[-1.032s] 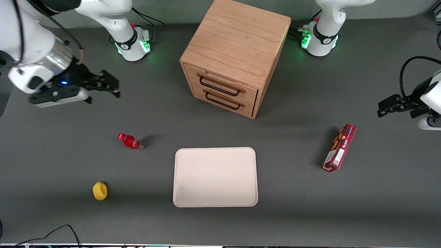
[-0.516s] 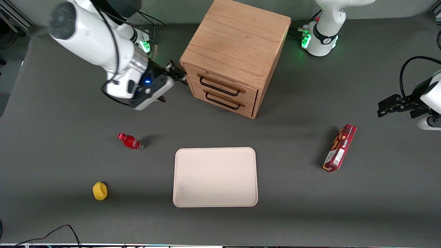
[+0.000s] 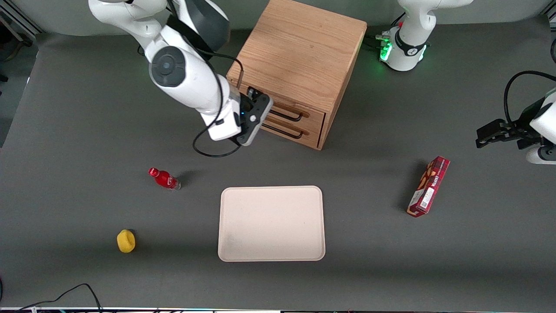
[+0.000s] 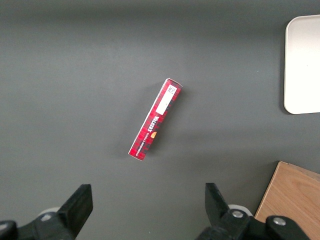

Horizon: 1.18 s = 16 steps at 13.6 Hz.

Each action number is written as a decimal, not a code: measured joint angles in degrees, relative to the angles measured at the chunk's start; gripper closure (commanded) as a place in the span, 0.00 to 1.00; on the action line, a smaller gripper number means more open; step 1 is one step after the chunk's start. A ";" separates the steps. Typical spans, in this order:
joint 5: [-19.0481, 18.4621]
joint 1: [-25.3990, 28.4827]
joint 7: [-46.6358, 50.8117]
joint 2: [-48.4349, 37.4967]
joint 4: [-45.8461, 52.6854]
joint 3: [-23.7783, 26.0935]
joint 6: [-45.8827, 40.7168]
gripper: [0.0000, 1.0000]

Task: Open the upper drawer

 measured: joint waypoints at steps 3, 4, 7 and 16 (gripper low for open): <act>-1.71 1.42 -2.22 2.23 -0.08 0.30 1.07 0.00; -1.94 1.51 -3.00 2.78 -0.29 0.42 1.07 0.00; -2.38 1.65 -3.82 3.58 -1.25 0.74 1.09 0.00; -3.08 1.98 -4.62 4.51 -3.43 1.93 2.42 0.00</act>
